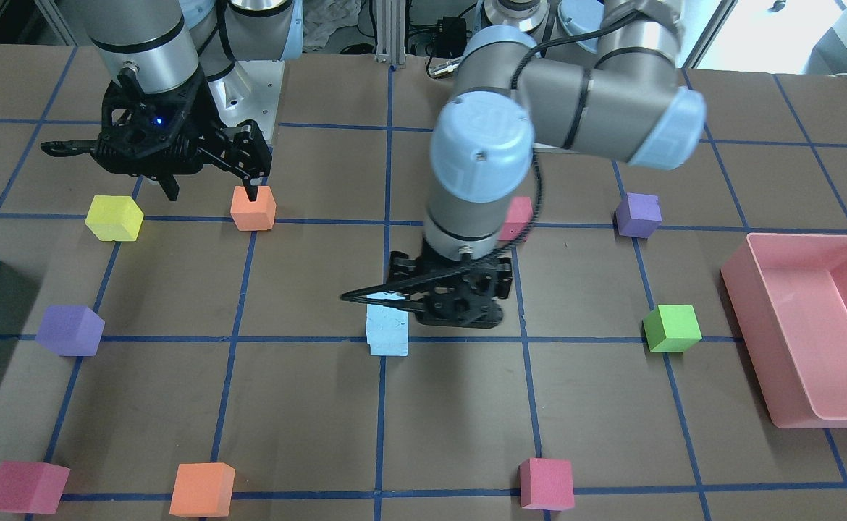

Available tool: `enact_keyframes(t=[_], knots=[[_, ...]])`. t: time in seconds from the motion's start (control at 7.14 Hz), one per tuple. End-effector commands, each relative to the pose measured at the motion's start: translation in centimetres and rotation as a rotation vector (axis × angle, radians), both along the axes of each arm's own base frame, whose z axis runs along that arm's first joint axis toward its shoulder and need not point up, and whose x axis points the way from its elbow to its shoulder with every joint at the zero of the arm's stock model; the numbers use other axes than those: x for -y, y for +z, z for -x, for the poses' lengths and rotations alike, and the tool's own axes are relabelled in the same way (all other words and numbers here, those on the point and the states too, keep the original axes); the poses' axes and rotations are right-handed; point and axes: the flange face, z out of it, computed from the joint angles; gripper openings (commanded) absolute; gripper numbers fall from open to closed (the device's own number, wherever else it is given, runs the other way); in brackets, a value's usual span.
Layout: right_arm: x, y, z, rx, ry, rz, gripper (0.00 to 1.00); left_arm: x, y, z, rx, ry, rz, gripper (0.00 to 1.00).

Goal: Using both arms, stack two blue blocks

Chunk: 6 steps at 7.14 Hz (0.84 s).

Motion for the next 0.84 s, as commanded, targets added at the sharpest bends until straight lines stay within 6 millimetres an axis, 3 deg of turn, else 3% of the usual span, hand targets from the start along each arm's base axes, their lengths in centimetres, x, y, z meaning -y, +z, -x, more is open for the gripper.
enact_keyframes(t=[0.0, 0.28, 0.42, 0.7], knots=[[0.0, 0.0, -0.1, 0.002, 0.001, -0.001, 1.0, 0.1, 6.9, -9.2, -0.001, -0.01, 0.028, 1.0], [0.0, 0.0, -0.1, 0.0, 0.002, -0.001, 1.0, -5.3, 13.2, -10.2, 0.006, -0.001, 0.05, 1.0], [0.0, 0.0, -0.1, 0.0, 0.002, -0.001, 1.0, -6.8, 15.4, -10.8, 0.004, 0.008, 0.09, 1.0], [-0.1, 0.0, -0.2, 0.0, 0.002, 0.001, 1.0, -7.9, 14.4, -11.3, 0.004, 0.016, 0.096, 1.0]])
